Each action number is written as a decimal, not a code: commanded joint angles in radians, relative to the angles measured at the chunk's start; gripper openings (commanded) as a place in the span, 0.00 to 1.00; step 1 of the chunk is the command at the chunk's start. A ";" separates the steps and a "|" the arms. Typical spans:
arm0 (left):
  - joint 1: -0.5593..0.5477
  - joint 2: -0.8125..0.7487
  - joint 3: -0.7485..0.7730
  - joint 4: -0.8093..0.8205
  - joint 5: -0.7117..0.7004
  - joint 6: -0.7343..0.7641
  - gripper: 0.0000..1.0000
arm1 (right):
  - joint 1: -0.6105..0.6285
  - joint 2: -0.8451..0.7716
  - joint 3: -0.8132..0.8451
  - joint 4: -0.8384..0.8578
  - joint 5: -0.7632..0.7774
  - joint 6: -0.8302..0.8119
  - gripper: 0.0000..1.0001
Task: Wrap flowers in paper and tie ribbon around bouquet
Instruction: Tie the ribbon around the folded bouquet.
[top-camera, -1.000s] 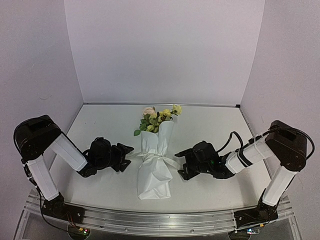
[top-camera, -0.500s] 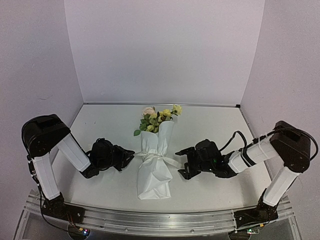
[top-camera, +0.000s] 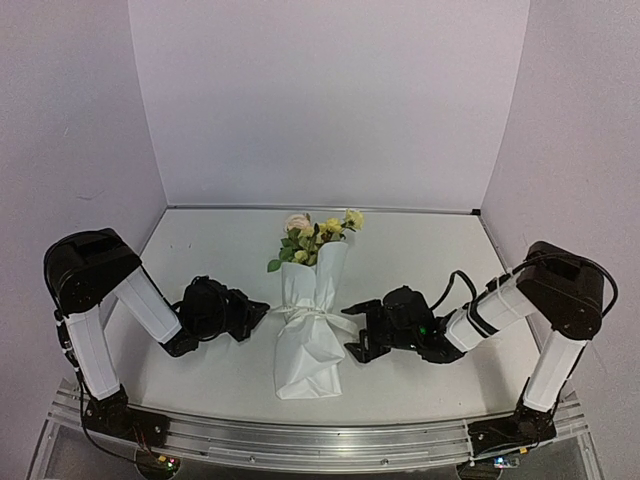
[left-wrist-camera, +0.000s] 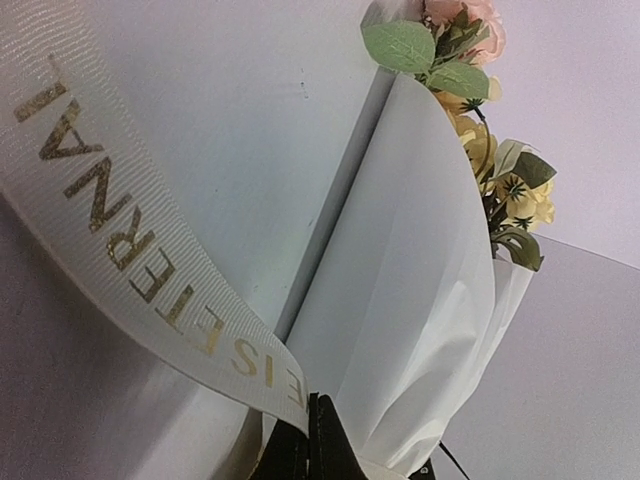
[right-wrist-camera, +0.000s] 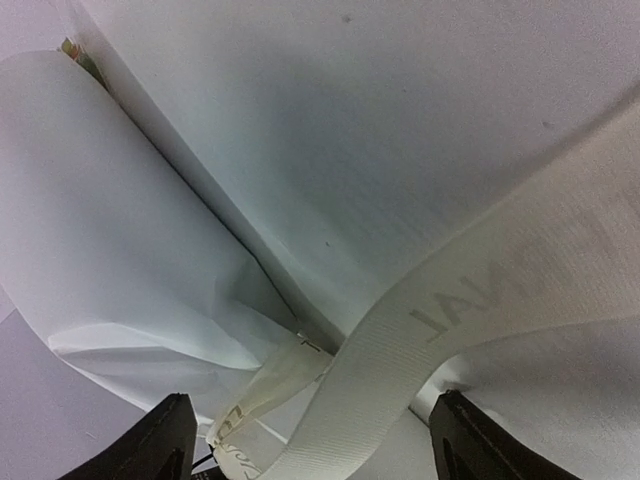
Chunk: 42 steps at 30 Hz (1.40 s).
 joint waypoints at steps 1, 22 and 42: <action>0.004 -0.040 -0.008 -0.019 0.008 0.036 0.00 | -0.029 0.046 0.032 0.042 0.013 0.024 0.65; 0.241 -0.323 -0.046 -0.603 0.032 0.406 0.00 | -0.296 -0.024 -0.189 -0.006 -0.027 -0.213 0.00; 0.580 -0.408 -0.093 -0.735 0.167 0.585 0.00 | -0.509 -0.260 -0.453 0.003 -0.076 -0.333 0.00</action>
